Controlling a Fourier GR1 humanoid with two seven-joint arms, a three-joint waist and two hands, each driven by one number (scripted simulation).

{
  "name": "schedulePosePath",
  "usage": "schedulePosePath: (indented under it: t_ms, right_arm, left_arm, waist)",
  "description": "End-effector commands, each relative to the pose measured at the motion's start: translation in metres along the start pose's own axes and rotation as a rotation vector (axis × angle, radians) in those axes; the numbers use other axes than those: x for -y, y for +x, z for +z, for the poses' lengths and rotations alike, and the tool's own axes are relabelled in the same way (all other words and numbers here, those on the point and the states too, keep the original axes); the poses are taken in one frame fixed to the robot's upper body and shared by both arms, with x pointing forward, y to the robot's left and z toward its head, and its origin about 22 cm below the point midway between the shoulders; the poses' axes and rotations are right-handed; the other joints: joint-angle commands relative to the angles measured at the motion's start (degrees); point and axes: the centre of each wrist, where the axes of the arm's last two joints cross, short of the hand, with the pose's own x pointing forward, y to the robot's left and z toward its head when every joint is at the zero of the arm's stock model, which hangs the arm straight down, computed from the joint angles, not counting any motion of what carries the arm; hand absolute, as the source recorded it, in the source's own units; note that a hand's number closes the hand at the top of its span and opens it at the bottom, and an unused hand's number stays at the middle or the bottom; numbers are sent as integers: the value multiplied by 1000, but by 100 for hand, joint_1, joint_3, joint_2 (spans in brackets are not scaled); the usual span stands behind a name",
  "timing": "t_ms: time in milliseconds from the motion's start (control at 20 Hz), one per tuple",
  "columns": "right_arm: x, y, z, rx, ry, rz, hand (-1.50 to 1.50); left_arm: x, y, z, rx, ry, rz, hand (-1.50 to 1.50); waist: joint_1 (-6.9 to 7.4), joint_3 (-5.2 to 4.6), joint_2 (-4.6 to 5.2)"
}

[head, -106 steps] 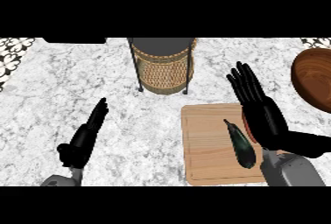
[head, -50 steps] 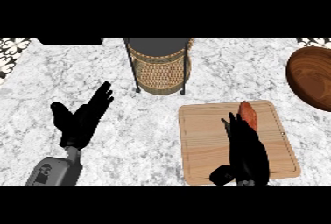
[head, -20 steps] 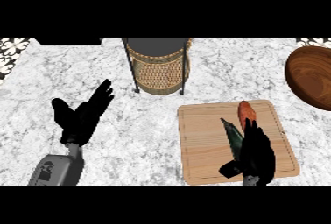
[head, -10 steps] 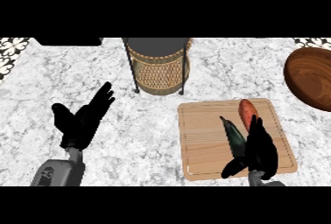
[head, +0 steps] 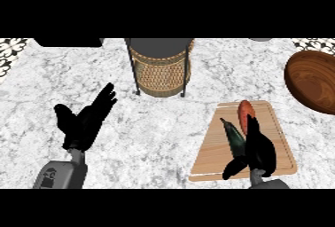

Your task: Pick the eggplant from the cutting board and place it in the tiered basket

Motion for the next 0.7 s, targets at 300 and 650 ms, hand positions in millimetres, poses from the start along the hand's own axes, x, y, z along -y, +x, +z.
schedulePosePath:
  t_ms: [300,650]
  right_arm:
    - [-34,16,2,90,-28,25,150]
    - [-12,61,55,87,-28,86,150]
  left_arm:
    - [-6,-8,-8,-1,10,-2,0]
    - [-2,-1,-4,13,6,-4,0]
  waist:
    - [28,127,130]
    - [-3,120,101]
